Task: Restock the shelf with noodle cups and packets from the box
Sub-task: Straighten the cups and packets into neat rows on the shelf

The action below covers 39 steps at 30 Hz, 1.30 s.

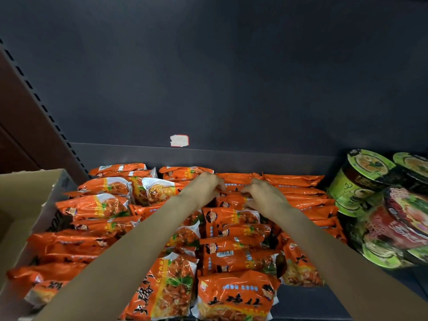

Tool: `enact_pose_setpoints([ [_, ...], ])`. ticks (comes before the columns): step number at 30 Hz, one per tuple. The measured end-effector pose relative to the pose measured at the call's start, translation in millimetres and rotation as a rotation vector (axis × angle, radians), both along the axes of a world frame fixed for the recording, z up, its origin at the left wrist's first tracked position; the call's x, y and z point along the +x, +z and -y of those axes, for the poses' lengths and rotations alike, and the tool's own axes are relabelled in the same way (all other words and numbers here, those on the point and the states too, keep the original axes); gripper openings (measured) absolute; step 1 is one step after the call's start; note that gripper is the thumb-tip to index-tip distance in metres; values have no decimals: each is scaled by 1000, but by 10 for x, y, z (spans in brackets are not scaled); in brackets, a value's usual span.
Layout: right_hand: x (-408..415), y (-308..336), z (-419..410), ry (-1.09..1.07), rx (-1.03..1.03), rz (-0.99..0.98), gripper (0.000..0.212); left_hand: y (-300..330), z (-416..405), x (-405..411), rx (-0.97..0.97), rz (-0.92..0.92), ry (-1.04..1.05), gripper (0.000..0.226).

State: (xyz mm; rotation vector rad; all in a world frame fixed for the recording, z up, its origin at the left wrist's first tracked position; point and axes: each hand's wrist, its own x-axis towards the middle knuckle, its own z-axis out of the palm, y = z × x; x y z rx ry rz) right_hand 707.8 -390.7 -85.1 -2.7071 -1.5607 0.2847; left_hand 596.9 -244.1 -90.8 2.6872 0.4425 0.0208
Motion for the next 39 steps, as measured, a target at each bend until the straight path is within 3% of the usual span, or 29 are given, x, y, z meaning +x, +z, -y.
enact_pose_setpoints([
  [4, 16, 29, 22, 9, 5, -43, 41, 38, -48, -76, 144, 53, -14, 33],
  [7, -27, 18, 77, 27, 39, -47, 40, 23, -73, -159, 336, -15, -57, 37],
  [13, -48, -36, 160, -16, 71, -44, 41, 12, 41, -47, 482, -87, 8, 27],
  [20, -81, 8, 81, 17, 7, 36, 51, 76, -1, -67, 344, 141, 45, 25],
  [25, -52, 37, 21, -6, -6, -12, 60, 132, 25, -44, 217, 233, 67, 25],
  [30, -57, 113, 17, -16, 26, -54, 47, 202, 151, 42, 52, 343, 23, 22],
  [34, -66, 116, -10, -22, 60, -63, 36, 151, 85, -35, -104, 234, 27, 32],
  [37, -25, 120, -32, -40, 57, -111, 27, 79, 34, -119, -37, 23, 82, 37],
  [39, 2, 118, -32, -48, 82, -110, 29, 42, 69, -131, 43, -45, 87, 21],
])
